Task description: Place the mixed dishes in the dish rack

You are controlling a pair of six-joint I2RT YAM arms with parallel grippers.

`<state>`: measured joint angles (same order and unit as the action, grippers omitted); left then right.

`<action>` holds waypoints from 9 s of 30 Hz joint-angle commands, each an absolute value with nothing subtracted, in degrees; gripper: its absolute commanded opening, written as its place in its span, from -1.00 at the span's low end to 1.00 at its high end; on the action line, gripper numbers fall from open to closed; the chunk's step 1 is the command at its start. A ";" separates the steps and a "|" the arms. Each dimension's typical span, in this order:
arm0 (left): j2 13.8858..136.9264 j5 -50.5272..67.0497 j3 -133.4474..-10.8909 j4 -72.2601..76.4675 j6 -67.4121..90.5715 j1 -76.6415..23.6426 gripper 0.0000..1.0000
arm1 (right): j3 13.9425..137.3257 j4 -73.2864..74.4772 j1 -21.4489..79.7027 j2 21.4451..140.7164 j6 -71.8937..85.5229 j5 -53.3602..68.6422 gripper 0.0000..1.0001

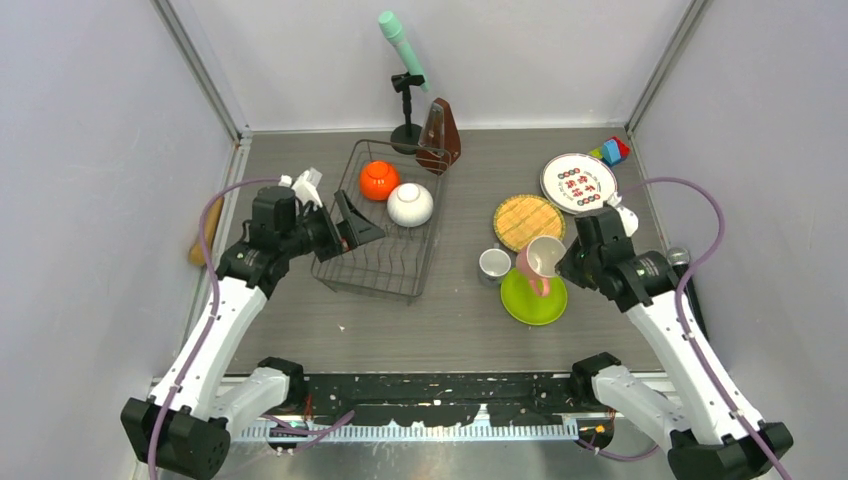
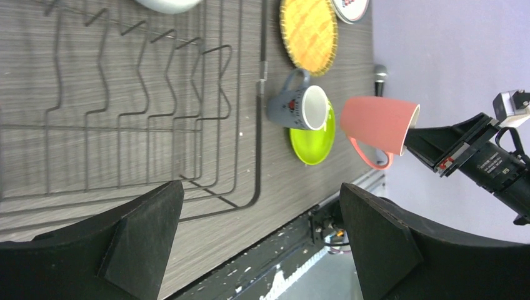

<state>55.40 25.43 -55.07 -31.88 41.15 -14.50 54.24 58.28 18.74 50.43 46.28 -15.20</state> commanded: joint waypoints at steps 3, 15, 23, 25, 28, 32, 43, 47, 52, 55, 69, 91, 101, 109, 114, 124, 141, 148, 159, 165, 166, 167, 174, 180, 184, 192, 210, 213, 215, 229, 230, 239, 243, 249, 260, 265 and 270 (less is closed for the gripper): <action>56.25 36.51 -53.36 -15.90 45.26 -14.24 0.99 | 64.36 47.42 18.76 46.05 38.59 -2.70 -0.99; 61.42 46.59 -52.45 11.56 58.47 -14.24 0.99 | 56.13 5.95 18.72 51.12 56.87 31.23 -0.99; 66.03 47.81 -51.57 36.08 75.10 -14.25 0.99 | 56.01 -20.52 18.72 59.60 72.74 37.04 -0.99; 67.80 48.00 -52.01 40.59 79.21 -14.39 0.99 | 57.04 -22.78 18.76 61.80 75.37 37.47 -0.99; 69.77 48.30 -53.33 43.93 81.57 -14.97 0.99 | 58.16 -27.88 18.80 65.44 80.47 38.17 -0.99; 71.20 48.08 -55.66 44.52 83.04 -15.68 0.99 | 59.54 -30.11 19.44 68.32 82.75 39.18 -0.99; 73.84 48.27 -57.70 44.12 83.32 -17.40 0.99 | 61.83 -30.12 23.41 72.42 82.13 39.19 -0.99; 74.13 47.45 -57.44 41.76 82.02 -17.40 0.99 | 61.95 -28.98 23.82 72.34 81.45 39.18 -0.99; 74.91 47.73 -58.50 41.49 83.00 -17.78 0.86 | 62.10 -27.51 24.24 72.59 79.28 40.34 -0.99; 75.36 48.50 -59.26 41.34 83.98 -18.22 0.86 | 62.70 -23.68 24.45 72.64 75.50 40.39 -0.99; 73.37 50.27 -58.80 34.92 80.16 -18.90 0.94 | 62.98 -23.75 25.09 73.20 73.99 39.09 -0.99; 73.45 51.12 -58.44 41.49 83.66 -18.90 0.11 | 62.21 -21.90 23.73 72.91 73.89 40.54 -0.99; 73.94 51.03 -59.46 39.10 80.93 -17.11 -1.00 | 64.29 -13.26 22.48 71.91 67.18 39.66 0.23; 71.59 46.56 -64.96 11.92 63.01 -14.24 -1.00 | 63.24 -0.44 17.70 68.42 60.44 33.17 0.66; 71.54 29.95 -73.47 -20.65 39.49 -14.81 -1.00 | 62.72 9.91 16.70 65.20 51.69 25.36 0.69; 81.77 3.34 -86.91 -40.95 25.77 -17.63 -1.00 | 63.43 20.00 16.73 62.79 43.40 18.22 0.70; 95.20 -9.82 -96.20 -43.38 29.03 -19.42 -1.00 | 63.09 24.30 16.70 60.67 39.24 13.36 0.70; 98.93 -6.17 -98.68 -41.84 28.11 -19.60 -1.00 | 63.22 23.92 16.70 61.29 38.87 14.34 0.69; 103.20 -9.01 -98.13 -39.84 28.10 -19.69 -1.00 | 61.60 23.37 16.68 59.39 38.77 13.32 0.68; 105.38 -9.28 -95.87 -38.22 28.45 -19.69 -1.00 | 59.98 23.35 16.70 58.41 38.77 12.70 0.68; 105.71 -9.31 -95.36 -37.65 28.55 -19.69 -1.00 | 59.60 23.35 16.70 58.34 38.76 12.68 0.68; 105.99 -9.24 -94.84 -37.24 28.79 -19.76 -1.00 | 59.37 23.36 16.70 58.24 38.80 12.71 0.68; 108.92 -10.53 -93.61 -36.86 28.98 -19.78 -1.00 | 56.70 26.06 16.70 57.15 38.21 11.56 0.68; 109.08 -13.07 -91.23 -36.19 29.78 -20.40 -1.00 | 55.13 30.89 16.70 57.95 37.78 6.69 0.70; 109.16 -16.89 -91.17 -36.85 29.67 -21.27 -1.00 | 54.82 33.36 16.70 59.27 38.15 4.59 0.72; 110.13 -23.20 -94.02 -38.88 27.61 -23.16 -0.95 | 55.29 35.49 16.68 61.29 37.35 3.89 0.76; 107.25 -15.15 -97.90 -40.63 26.81 -23.38 0.77 | 53.23 40.15 16.70 63.68 39.53 -5.04 0.99; 106.67 -15.03 -98.25 -41.38 26.57 -23.38 0.93 | 52.67 40.20 16.69 63.93 40.29 -5.64 0.99; 106.18 -15.14 -98.18 -41.51 26.27 -23.38 0.98 | 52.44 40.20 16.69 64.10 40.62 -5.73 0.99; 96.91 -13.37 -93.95 -39.17 23.45 -23.38 0.99 | 51.39 42.62 16.69 63.61 47.91 -17.19 0.78; 95.54 -12.78 -93.04 -38.79 23.31 -23.38 0.99 | 51.36 43.37 16.65 63.75 49.86 -18.35 0.73; 81.92 -4.18 -80.59 -36.23 24.44 -23.38 0.99 | 52.85 46.76 14.04 68.74 55.26 -22.60 0.70; 75.40 -0.40 -74.70 -36.20 24.79 -23.38 0.99 | 54.49 42.36 9.34 72.06 52.08 -17.20 0.69; 65.61 7.55 -67.44 -36.94 23.89 -23.29 0.99 | 44.85 20.63 -1.89 72.40 52.68 3.69 0.75; 61.15 10.29 -67.74 -41.80 22.38 -22.96 0.99 | 34.30 0.69 -6.35 77.66 56.76 9.19 0.71; 59.87 10.79 -67.59 -42.30 22.68 -22.85 0.99 | 33.51 -5.44 -6.81 82.94 58.11 11.75 0.60; 59.84 10.28 -67.57 -42.38 22.58 -22.44 0.99 | 33.97 -7.15 -6.86 86.05 59.00 11.64 0.45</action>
